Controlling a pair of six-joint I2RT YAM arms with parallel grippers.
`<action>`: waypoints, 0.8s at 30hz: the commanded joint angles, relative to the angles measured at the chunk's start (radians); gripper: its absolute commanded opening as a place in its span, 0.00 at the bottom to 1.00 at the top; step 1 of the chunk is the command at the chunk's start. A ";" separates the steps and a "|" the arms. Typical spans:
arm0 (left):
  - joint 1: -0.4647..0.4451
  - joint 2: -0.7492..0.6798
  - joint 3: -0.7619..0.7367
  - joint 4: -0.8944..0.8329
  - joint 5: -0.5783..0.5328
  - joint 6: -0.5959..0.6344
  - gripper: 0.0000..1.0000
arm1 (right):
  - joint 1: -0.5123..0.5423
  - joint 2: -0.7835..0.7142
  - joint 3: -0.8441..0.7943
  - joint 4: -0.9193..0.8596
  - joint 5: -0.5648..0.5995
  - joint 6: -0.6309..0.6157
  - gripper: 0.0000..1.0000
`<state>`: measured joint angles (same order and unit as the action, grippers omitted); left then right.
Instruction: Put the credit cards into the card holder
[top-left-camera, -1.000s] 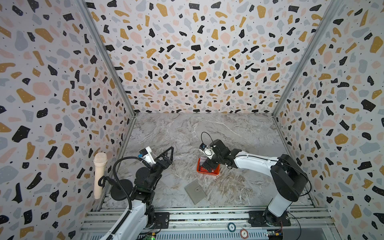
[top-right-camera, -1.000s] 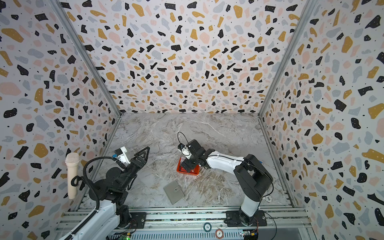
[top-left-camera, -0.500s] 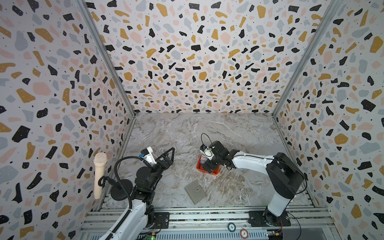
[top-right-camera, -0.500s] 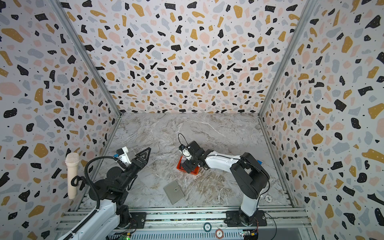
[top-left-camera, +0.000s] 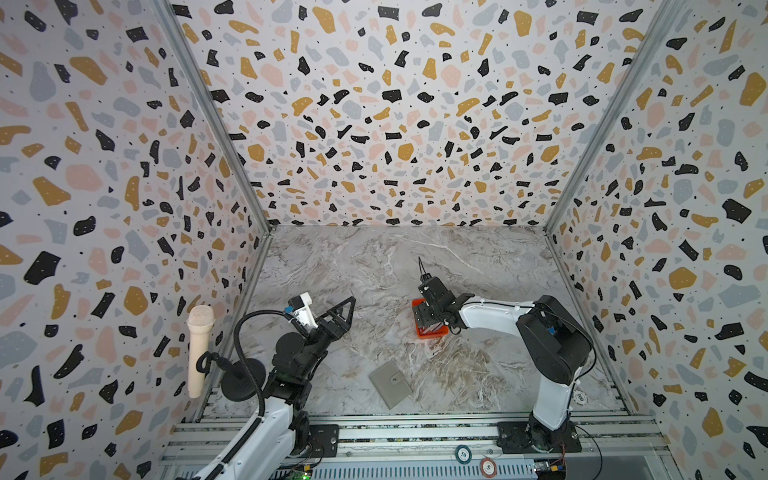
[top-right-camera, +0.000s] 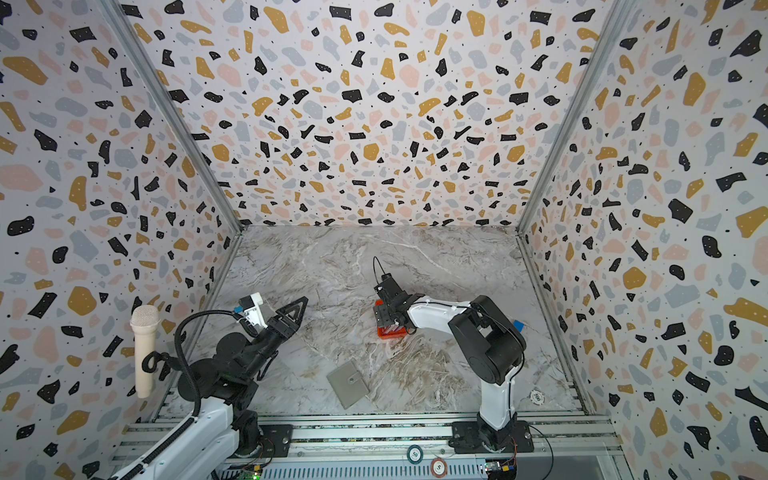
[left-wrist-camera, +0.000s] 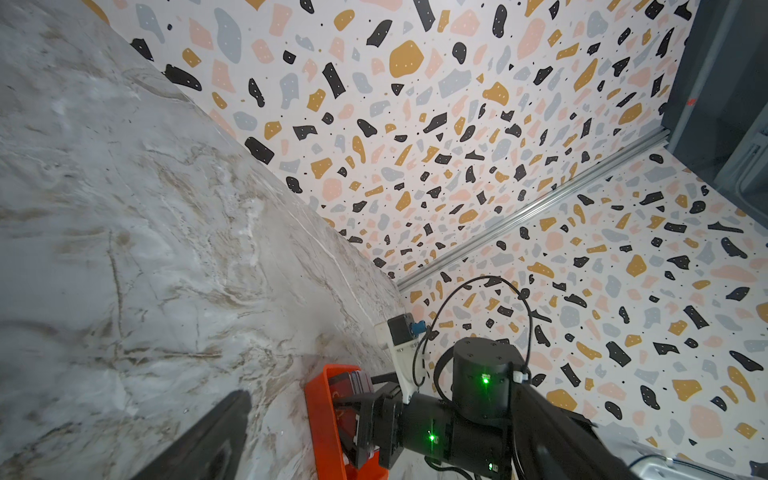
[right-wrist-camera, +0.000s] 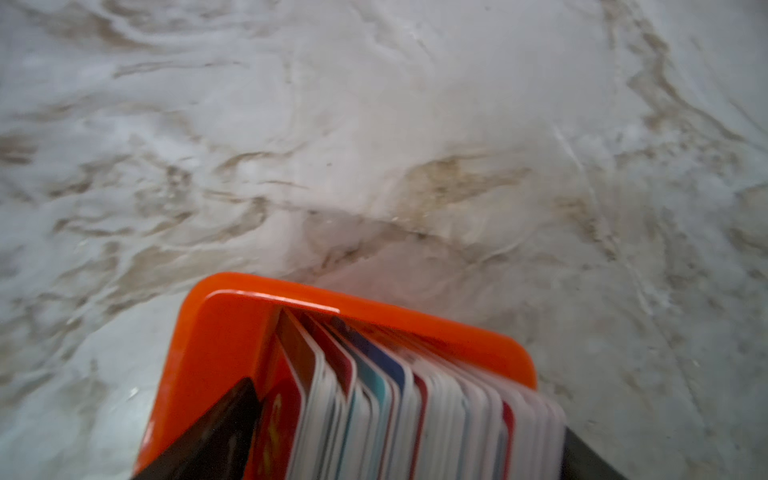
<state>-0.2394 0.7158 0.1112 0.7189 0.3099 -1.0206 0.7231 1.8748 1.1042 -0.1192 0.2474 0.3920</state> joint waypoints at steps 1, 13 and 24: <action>-0.025 0.004 0.037 0.034 0.004 0.018 1.00 | -0.023 0.036 0.065 0.006 0.084 0.150 0.89; -0.099 0.010 0.050 0.004 -0.003 0.031 1.00 | -0.059 0.154 0.266 -0.014 0.058 0.167 0.94; -0.147 -0.005 0.067 -0.015 0.012 0.064 1.00 | -0.017 -0.129 0.154 0.033 0.107 0.105 0.98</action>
<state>-0.3733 0.7219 0.1318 0.6964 0.3069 -0.9928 0.6807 1.8648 1.2896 -0.1017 0.3191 0.5251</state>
